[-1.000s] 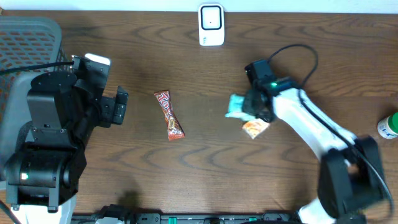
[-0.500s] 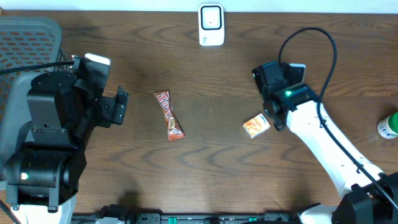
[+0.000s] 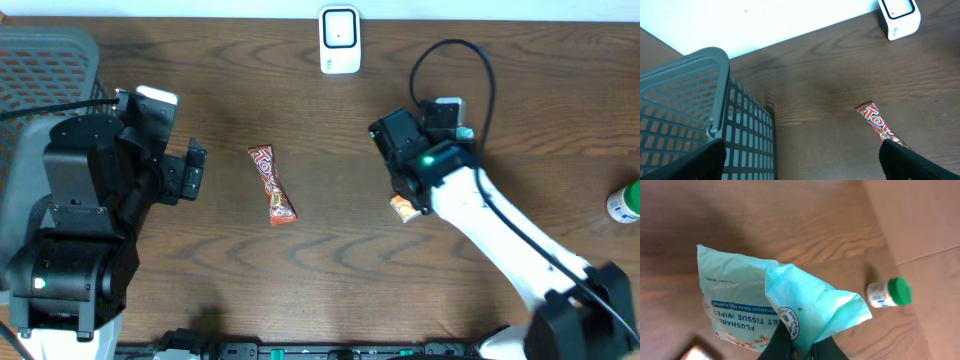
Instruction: Scan the item barcode
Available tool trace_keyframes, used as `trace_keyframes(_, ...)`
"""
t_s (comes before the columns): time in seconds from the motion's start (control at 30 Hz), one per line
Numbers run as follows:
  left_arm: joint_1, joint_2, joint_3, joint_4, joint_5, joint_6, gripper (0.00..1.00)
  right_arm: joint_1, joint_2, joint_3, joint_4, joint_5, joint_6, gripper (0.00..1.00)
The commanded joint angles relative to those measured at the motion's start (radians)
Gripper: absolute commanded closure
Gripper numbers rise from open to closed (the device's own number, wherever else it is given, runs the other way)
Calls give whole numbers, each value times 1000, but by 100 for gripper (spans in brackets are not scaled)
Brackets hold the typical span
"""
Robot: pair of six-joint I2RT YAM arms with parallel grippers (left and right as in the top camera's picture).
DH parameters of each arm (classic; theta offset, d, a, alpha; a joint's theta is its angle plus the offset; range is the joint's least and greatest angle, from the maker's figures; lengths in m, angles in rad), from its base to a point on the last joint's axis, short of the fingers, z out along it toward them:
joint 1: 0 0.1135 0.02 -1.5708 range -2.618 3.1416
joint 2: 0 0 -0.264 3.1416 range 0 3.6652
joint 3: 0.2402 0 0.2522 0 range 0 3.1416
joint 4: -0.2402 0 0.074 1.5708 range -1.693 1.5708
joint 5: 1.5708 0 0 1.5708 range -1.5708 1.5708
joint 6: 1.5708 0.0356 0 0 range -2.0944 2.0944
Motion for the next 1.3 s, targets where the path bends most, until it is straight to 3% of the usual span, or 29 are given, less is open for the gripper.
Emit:
trace_keyframes(0.0, 5, -1, -3, -3, 13, -16, 2, 8, 99, 2, 24, 213, 0, 99)
trace_keyframes(0.13, 5, -1, -3, -3, 13, -16, 2, 22, 225, 3, 57, 327, -6, 99)
trace_keyframes(0.33, 5, -1, -3, -3, 13, -16, 2, 132, 354, 3, 58, 333, -30, 99)
trace_keyframes(0.43, 5, -1, -3, -3, 13, -16, 2, 222, 377, 3, 69, 234, -61, 99)
trace_keyframes(0.57, 5, -1, -3, -3, 13, -16, 2, 331, 380, 3, 108, -47, -115, 94)
trace_keyframes(0.63, 5, -1, -3, -3, 13, -16, 2, 374, 380, 3, 126, -159, -115, 85)
trace_keyframes(0.7, 5, -1, -3, -3, 13, -16, 2, 414, 380, 3, 130, -235, -115, 65)
trace_keyframes(0.83, 5, -1, -3, -2, 13, -16, 2, 493, 380, 3, 130, -287, -114, 60)
trace_keyframes(1.0, 5, -1, -3, -3, 13, -16, 2, 567, 378, 11, 128, -324, -78, 37)
trace_keyframes(1.07, 5, -1, -3, -3, 13, -16, 2, 577, 372, 33, 112, -381, -53, 43)
trace_keyframes(1.2, 5, -1, -3, -3, 13, -16, 2, 548, 337, 114, 33, -422, -1, 89)
trace_keyframes(1.23, 5, -1, -3, -3, 13, -16, 2, 534, 324, 132, 21, -433, -2, 98)
trace_keyframes(1.27, 5, -1, -3, -3, 13, -16, 2, 517, 309, 150, 12, -445, -2, 99)
